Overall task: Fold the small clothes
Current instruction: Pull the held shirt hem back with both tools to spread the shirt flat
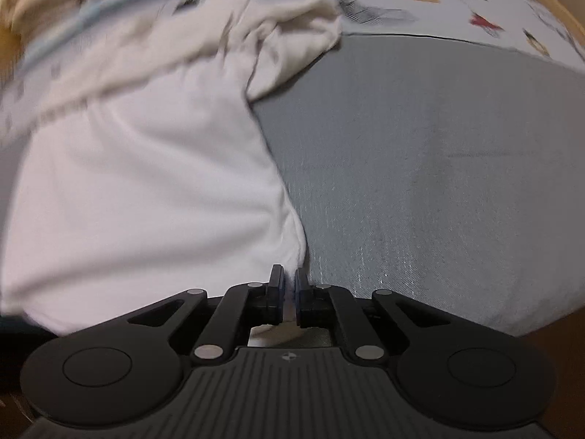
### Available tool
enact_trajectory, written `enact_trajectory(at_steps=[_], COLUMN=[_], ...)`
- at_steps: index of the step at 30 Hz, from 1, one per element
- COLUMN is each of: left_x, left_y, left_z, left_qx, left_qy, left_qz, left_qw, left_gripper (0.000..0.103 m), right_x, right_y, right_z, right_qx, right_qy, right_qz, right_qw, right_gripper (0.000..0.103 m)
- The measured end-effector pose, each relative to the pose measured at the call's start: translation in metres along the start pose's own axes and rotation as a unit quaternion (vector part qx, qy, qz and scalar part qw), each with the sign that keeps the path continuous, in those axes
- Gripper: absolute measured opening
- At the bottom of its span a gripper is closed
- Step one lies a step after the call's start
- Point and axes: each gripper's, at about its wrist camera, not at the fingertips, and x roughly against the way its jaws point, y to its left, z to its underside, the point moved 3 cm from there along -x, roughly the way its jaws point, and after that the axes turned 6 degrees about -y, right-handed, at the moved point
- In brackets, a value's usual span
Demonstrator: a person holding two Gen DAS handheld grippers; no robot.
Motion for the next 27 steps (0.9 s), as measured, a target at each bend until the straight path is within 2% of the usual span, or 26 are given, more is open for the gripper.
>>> enact_trajectory(at_steps=[2, 3, 4, 5, 8, 11, 12, 13, 15, 17, 19, 20, 21, 23, 25, 27], left_x=[-0.007, -0.012, -0.017, -0.022, -0.035, -0.047, -0.048, -0.048, -0.042, -0.023, 0.004, 0.013, 0.018, 0.013, 0.002, -0.003], left_y=[0.003, 0.003, 0.003, 0.000, -0.001, -0.006, -0.009, -0.012, -0.015, -0.011, 0.002, 0.007, 0.013, 0.015, 0.013, 0.009], left_z=[0.002, 0.004, 0.007, 0.006, 0.004, 0.005, 0.004, 0.002, 0.000, -0.005, -0.011, -0.010, -0.007, -0.001, 0.001, 0.000], left_qx=[0.014, 0.021, 0.026, 0.026, 0.034, 0.017, 0.012, 0.008, -0.007, 0.002, 0.035, 0.037, 0.034, 0.042, 0.023, 0.018], left_qy=[0.015, 0.029, 0.040, 0.045, 0.057, 0.076, 0.074, 0.069, 0.058, 0.021, -0.028, -0.041, -0.044, -0.025, 0.004, 0.011], left_qz=[-0.004, 0.002, 0.011, 0.018, 0.033, 0.013, 0.013, 0.015, 0.016, 0.026, 0.041, 0.029, 0.006, -0.016, -0.036, -0.037], left_qw=[0.9998, 0.9993, 0.9988, 0.9985, 0.9972, 0.9969, 0.9971, 0.9975, 0.9982, 0.9994, 0.9982, 0.9981, 0.9984, 0.9987, 0.9991, 0.9991], left_gripper=[0.009, 0.024, 0.033, 0.034, 0.034, 0.032, 0.027, 0.001, 0.001, 0.001, 0.001, 0.001, 0.001, 0.001, 0.001, 0.002], right_x=[-0.002, -0.004, -0.008, -0.008, -0.014, -0.022, -0.025, -0.027, -0.027, -0.021, -0.002, 0.008, 0.018, 0.024, 0.013, 0.000], right_y=[-0.006, -0.008, -0.007, -0.003, 0.001, 0.005, 0.006, 0.007, 0.009, 0.008, 0.000, -0.006, -0.015, -0.026, -0.027, -0.023], right_z=[0.001, 0.003, 0.005, 0.008, 0.013, 0.014, 0.014, 0.015, 0.016, 0.012, 0.003, -0.001, -0.005, -0.003, 0.003, 0.012], right_qx=[-0.005, -0.004, 0.000, 0.008, 0.032, 0.044, 0.049, 0.054, 0.060, 0.050, 0.006, -0.020, -0.056, -0.084, -0.057, -0.026], right_qy=[0.007, 0.016, 0.027, 0.033, 0.044, 0.058, 0.061, 0.065, 0.066, 0.052, 0.015, -0.002, -0.018, -0.019, 0.008, 0.046], right_qz=[0.010, 0.013, 0.013, 0.017, 0.031, 0.037, 0.041, 0.046, 0.048, 0.036, 0.005, -0.010, -0.032, -0.040, -0.011, 0.016], right_qw=[1.000, 1.000, 1.000, 0.999, 0.998, 0.997, 0.996, 0.995, 0.995, 0.997, 1.000, 1.000, 0.998, 0.996, 0.998, 0.998], right_gripper=[0.005, 0.006, 0.007, 0.007, 0.013, 0.014, 0.014, 0.014, 0.011, 0.005, 0.005, 0.004, 0.004, 0.003, 0.000, 0.000])
